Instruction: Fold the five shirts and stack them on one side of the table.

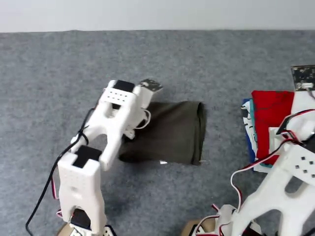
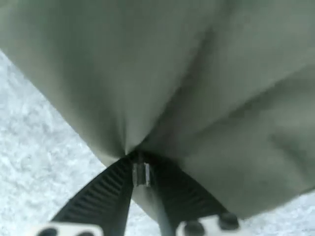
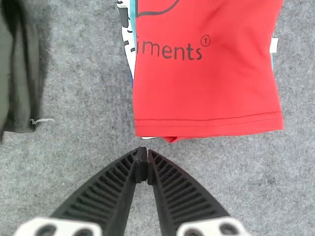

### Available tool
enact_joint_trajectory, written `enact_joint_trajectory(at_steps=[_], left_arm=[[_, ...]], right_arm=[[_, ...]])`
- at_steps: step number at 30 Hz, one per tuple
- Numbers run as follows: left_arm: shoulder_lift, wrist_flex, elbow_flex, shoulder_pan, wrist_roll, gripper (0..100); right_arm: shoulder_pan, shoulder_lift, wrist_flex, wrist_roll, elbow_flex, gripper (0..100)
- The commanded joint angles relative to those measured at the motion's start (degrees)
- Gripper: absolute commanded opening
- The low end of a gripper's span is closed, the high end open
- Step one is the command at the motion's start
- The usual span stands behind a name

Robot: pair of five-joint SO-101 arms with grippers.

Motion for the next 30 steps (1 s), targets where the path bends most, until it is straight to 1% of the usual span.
enact_joint_trajectory(at_steps=[1,9,13,16,20,22,25,27,30], left_arm=[[-0.62,0.53,-0.75,-2.46,-0.97,0],[-11.60,0.62,-0.75,1.23,-0.97,0],[-14.15,-5.54,-0.57,1.14,-0.62,0],[-13.89,-11.87,-0.31,0.53,-0.44,0],[-9.93,-20.57,-0.75,0.18,-0.44,0],[-7.21,-23.47,-1.19,0.18,-0.44,0],[-2.73,-22.77,-5.85,-0.53,0.26,0],[1.23,-21.63,-10.15,-1.67,3.08,0],[7.91,-18.11,-17.80,-3.43,4.04,0]], right_arm=[[0.40,-1.19,2.15,-0.09,-0.09,1.2],[0.40,-1.19,2.15,-0.09,-0.09,1.2],[0.40,-1.19,2.15,-0.09,-0.09,1.2],[0.40,-1.19,2.15,-0.09,-0.09,1.2],[0.40,-1.36,2.15,-0.09,-0.09,1.2],[0.40,-1.54,2.15,-0.09,-0.09,1.2],[0.40,-1.71,2.15,0.35,0.79,1.2],[0.40,-1.71,2.15,0.35,1.58,1.2],[0.40,-1.71,2.15,0.35,1.93,1.2]])
